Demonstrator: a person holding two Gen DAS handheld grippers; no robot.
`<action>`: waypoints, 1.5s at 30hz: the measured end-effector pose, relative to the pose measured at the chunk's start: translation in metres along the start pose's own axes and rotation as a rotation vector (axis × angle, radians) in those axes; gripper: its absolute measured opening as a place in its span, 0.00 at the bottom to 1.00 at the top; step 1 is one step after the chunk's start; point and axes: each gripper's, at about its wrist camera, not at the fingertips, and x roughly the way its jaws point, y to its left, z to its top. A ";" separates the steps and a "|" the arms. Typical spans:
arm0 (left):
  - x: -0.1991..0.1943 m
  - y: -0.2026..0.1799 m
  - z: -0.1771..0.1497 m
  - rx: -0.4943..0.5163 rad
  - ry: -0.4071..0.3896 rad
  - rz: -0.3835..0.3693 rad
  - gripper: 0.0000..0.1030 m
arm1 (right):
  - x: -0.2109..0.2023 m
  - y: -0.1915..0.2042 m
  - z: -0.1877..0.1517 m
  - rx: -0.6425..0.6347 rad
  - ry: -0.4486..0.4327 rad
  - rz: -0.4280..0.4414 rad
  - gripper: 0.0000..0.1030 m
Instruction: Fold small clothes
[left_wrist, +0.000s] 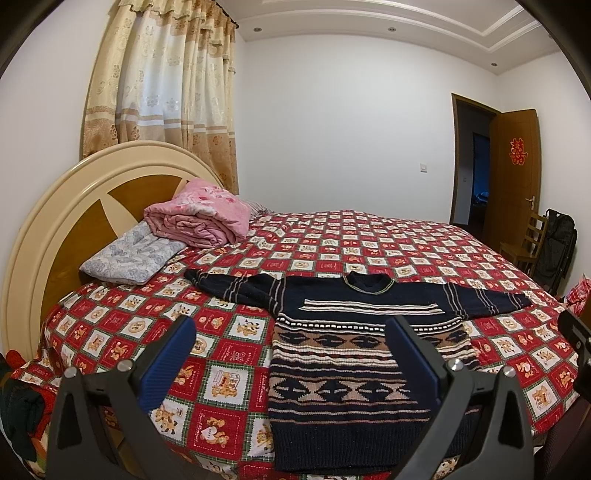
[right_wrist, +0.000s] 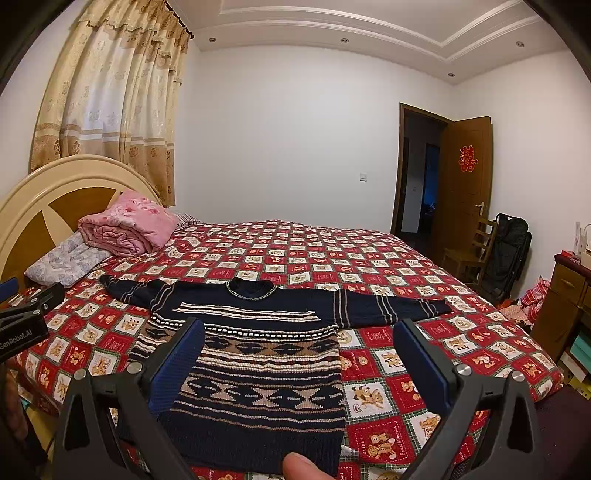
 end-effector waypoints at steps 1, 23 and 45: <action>0.000 0.000 -0.001 0.000 -0.001 0.000 1.00 | 0.000 0.000 0.000 -0.001 0.002 0.000 0.99; 0.000 0.000 -0.001 -0.001 0.001 0.000 1.00 | 0.008 0.002 -0.008 -0.017 0.019 0.006 0.99; 0.156 -0.045 -0.042 0.092 0.195 0.014 1.00 | 0.169 -0.056 -0.055 -0.015 0.229 -0.093 0.85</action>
